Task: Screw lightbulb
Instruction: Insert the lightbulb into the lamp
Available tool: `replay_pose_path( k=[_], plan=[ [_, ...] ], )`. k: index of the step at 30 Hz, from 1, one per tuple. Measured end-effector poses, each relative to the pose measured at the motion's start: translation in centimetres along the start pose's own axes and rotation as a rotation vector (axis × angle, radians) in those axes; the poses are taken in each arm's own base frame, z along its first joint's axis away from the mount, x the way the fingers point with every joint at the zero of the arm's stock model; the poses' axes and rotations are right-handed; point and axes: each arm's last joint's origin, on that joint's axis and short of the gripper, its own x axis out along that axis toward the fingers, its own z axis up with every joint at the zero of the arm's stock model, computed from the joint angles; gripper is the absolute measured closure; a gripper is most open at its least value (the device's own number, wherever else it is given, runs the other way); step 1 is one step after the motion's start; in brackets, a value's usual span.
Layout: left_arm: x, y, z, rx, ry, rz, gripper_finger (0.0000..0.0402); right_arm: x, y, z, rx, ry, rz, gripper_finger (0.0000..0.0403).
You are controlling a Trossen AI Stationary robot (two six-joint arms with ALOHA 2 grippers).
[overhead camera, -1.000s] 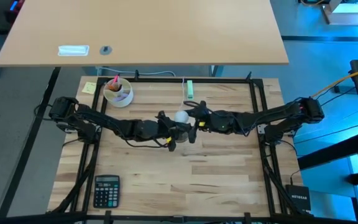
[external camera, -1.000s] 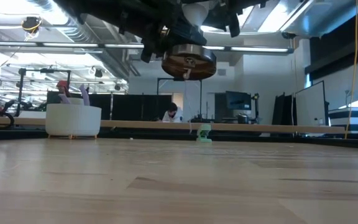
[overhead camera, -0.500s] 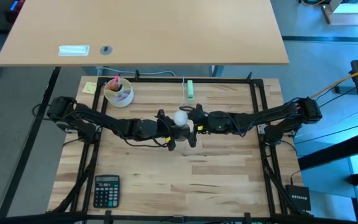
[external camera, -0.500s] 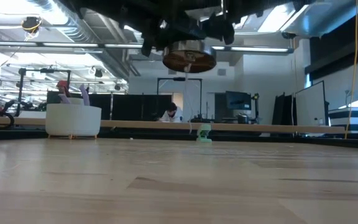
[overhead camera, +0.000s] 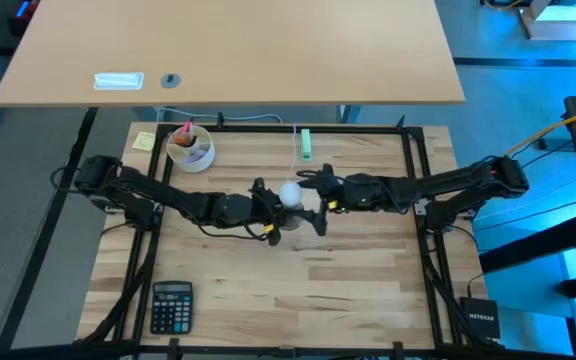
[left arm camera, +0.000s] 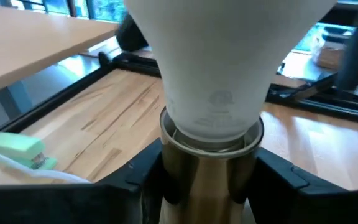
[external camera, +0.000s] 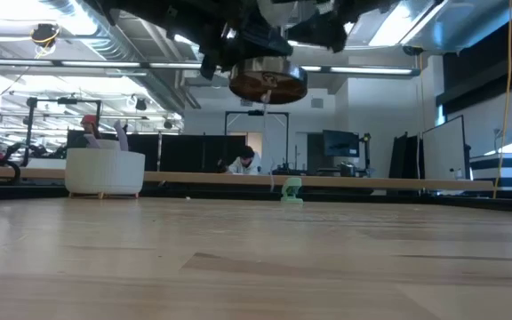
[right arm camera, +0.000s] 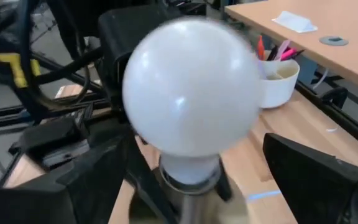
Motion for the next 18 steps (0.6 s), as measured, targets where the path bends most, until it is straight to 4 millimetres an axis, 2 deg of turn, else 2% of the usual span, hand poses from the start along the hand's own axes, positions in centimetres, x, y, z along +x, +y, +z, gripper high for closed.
replay_pose_path(
  k=[5, 9, 14, 18],
  plan=[
    [-0.3, -0.4, 0.1, 0.014, 0.013, -0.115, 0.0237, -2.7, -0.3, 0.8, -0.043, 0.052, 0.034, 0.0031],
    [-0.3, -0.9, 0.2, 0.035, 0.028, -0.270, 0.0237, -4.2, -0.2, 1.6, -0.086, 0.044, 0.148, 0.0031],
    [-0.6, -1.6, 0.8, 0.022, -0.019, -0.497, 0.0237, -4.0, 0.4, 2.2, -0.134, -0.032, 0.295, 0.0031],
    [-0.8, -1.9, 1.1, 0.022, -0.040, -0.603, 0.0237, -3.2, 1.0, 2.7, -0.178, -0.129, 0.420, 0.0031]
  ],
)
